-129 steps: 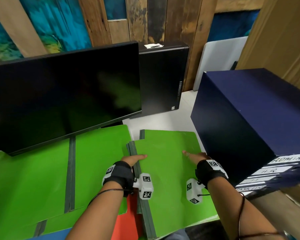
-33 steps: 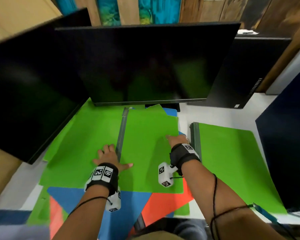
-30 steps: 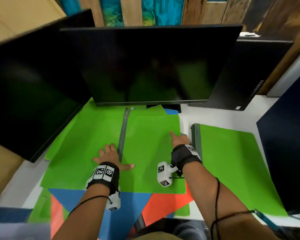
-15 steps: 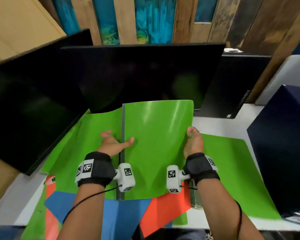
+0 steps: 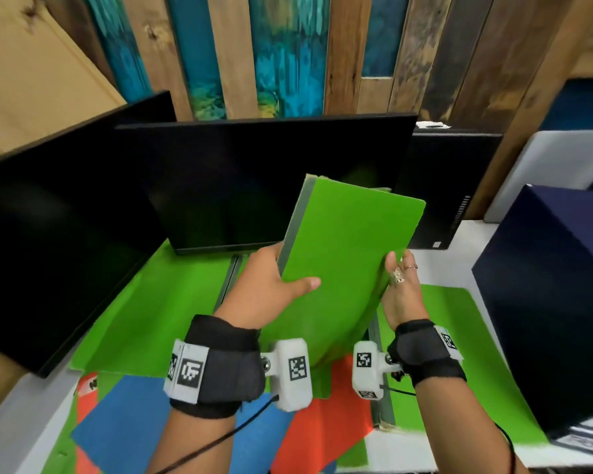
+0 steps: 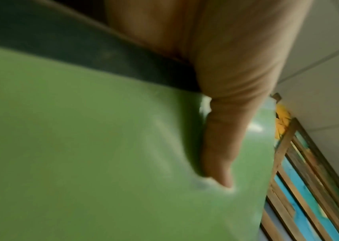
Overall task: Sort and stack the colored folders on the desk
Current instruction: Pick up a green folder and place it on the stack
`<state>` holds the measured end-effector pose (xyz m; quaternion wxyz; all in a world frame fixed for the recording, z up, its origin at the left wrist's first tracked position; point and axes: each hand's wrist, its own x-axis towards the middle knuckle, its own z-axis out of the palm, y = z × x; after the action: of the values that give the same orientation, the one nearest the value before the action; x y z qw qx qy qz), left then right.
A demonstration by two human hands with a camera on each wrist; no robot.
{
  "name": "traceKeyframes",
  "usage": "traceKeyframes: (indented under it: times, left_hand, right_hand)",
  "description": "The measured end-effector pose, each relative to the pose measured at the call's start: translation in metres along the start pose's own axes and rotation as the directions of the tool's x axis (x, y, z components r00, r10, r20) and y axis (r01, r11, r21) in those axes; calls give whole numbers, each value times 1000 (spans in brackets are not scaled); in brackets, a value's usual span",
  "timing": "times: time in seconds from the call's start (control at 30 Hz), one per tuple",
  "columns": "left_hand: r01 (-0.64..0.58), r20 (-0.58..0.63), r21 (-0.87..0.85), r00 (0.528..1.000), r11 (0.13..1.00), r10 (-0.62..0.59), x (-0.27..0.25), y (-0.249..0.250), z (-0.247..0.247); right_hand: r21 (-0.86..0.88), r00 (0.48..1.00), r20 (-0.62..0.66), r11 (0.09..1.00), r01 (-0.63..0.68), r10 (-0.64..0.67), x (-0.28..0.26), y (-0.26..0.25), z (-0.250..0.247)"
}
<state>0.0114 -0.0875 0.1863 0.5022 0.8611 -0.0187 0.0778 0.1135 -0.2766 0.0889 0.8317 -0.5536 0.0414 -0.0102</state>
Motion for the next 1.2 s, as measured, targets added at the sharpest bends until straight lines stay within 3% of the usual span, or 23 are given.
traceKeyframes:
  times: [0.13,0.2,0.3,0.43,0.53,0.63,0.77,0.83,1.0,1.2]
  left_hand:
    - [-125,-178,-166,979,978,95,5,14,1]
    - [-148,-263,-163,959,975,102,14,17,2]
    - [-100,-337,-54,938,994,76,32,12,19]
    - [62,-206,-12,976,998,-63,49,-14,64]
    - [129,-32,58,991,990,-128,55,-35,99]
    - [218,123,180,963,959,-242,60,-56,136]
    - [281,119,349,933,894,-340,64,-83,177]
    - [291,147,377,919,879,-367,62,-91,191]
    - [276,208,419,898,865,-387,65,-97,212]
    - [354,225,505,827,788,-515,70,-98,225]
  right_hand:
    - [-123,980,200,991,46,-21,-7,-3,-14]
    - [-209,977,199,971,112,-70,-10,-8,-20]
    - [-409,981,82,892,194,-176,-6,-19,-39]
    - [-700,966,-183,714,2,-183,-5,-32,-70]
    - [-861,950,-266,484,-157,-165,-5,-35,-97]
    - [-897,917,-389,263,-356,-84,-8,-34,-119]
    - [-880,880,-472,27,-474,48,-16,-22,-137]
    - [-871,866,-491,-36,-490,89,-16,-13,-147]
    - [-836,813,-548,-78,-544,199,-11,-2,-163]
    - [-834,801,-552,-141,-534,231,-3,2,-172]
